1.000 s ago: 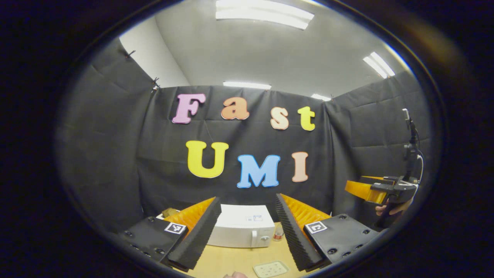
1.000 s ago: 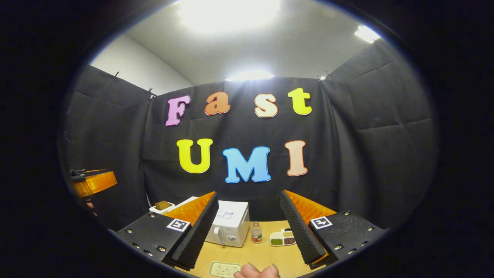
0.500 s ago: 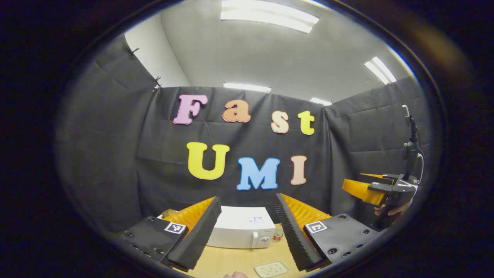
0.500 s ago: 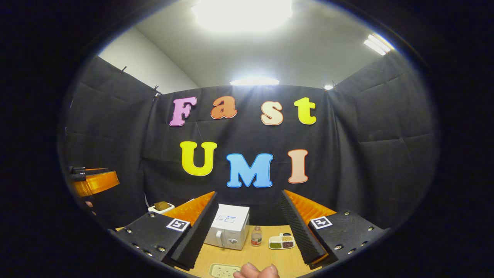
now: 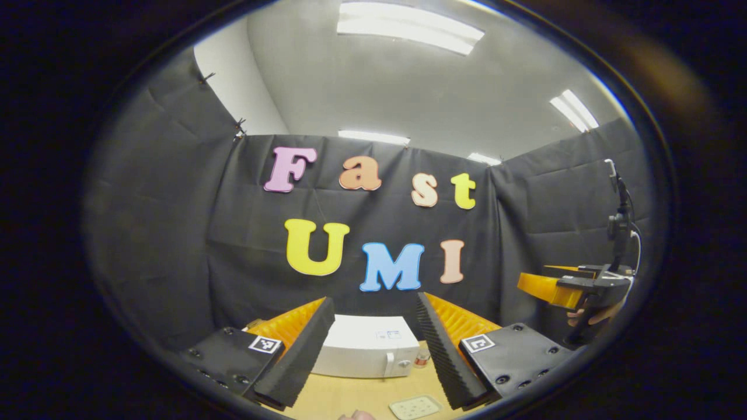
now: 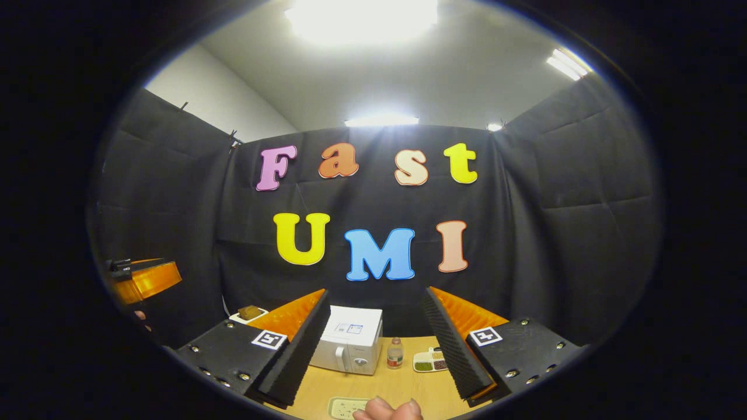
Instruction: Open the microwave oven with the left hand, put the food in, and close the microwave oven.
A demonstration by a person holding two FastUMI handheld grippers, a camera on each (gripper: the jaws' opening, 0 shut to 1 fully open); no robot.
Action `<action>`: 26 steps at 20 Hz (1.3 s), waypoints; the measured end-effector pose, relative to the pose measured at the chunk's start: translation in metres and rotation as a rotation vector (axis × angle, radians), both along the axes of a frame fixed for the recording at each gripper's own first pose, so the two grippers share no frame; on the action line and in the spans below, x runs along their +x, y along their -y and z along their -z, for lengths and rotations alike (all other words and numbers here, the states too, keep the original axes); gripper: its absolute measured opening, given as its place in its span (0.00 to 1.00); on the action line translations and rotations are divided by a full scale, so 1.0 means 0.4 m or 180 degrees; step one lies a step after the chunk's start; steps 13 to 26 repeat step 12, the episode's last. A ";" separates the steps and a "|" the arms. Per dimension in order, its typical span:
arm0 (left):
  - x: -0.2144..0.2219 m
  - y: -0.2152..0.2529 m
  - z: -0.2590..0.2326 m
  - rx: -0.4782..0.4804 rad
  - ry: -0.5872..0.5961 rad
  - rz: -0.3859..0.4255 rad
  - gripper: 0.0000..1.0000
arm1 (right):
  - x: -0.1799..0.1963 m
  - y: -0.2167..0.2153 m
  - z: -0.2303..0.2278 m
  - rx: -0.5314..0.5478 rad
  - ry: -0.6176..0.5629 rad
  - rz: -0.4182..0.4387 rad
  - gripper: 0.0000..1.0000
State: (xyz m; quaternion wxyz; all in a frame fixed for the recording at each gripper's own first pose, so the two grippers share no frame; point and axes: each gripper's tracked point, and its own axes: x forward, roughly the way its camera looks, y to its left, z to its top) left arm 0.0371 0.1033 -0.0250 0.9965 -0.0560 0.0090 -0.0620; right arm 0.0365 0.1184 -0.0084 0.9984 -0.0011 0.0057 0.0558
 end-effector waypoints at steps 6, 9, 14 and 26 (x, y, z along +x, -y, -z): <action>0.002 -0.004 0.004 0.0040 0.0011 -0.0021 0.93 | 0.010 0.006 0.010 0.0033 -0.0048 0.0016 0.98; 0.004 0.004 0.006 0.0044 0.0000 -0.0021 0.93 | 0.011 0.009 0.010 0.0082 -0.0066 0.0012 0.98; 0.005 0.008 0.005 0.0067 0.0017 -0.0025 0.93 | 0.015 0.018 0.007 0.0097 -0.0057 0.0023 0.98; 0.005 0.008 0.005 0.0067 0.0017 -0.0025 0.93 | 0.015 0.018 0.007 0.0097 -0.0057 0.0023 0.98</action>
